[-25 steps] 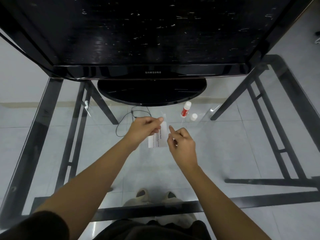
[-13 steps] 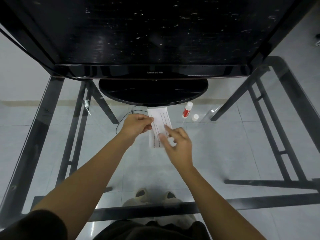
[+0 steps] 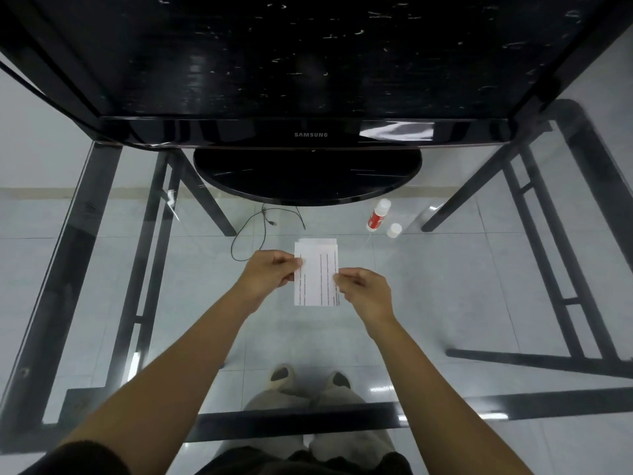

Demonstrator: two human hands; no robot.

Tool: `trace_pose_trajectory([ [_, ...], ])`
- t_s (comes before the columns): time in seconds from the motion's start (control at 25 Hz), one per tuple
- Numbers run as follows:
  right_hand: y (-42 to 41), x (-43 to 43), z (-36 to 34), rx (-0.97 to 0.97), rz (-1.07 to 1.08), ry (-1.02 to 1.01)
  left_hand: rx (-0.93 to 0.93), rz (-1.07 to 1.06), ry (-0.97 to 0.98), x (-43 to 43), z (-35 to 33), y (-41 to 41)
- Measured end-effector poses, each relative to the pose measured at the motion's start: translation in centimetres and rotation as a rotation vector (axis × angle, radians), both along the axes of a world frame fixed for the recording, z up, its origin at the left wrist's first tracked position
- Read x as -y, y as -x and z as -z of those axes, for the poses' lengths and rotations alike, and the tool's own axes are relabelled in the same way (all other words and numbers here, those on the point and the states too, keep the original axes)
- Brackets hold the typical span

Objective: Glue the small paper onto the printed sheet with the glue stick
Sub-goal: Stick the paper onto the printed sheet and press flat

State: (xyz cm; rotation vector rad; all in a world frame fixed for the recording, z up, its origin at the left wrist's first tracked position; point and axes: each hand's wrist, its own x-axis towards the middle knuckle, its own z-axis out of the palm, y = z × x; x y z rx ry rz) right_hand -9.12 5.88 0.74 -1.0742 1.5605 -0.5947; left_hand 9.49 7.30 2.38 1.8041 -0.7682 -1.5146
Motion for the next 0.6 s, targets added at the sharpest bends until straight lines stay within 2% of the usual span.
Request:
trace_pose_trajectory([
  [0.12, -0.3, 0.3, 0.7, -0.043, -0.017, -0.010, 0.191, -0.083, 0.004, -0.4, 1.2, 1.0],
  [0.28, -0.4, 0.9, 1.6, -0.104, -0.044, 0.039, 0.458, -0.043, 0.120, -0.1, 2.0, 1.9],
  [0.6, -0.8, 2.3, 2.8, -0.219, -0.076, 0.100, 0.593, -0.042, 0.258, 1.0, 2.9, 2.7],
])
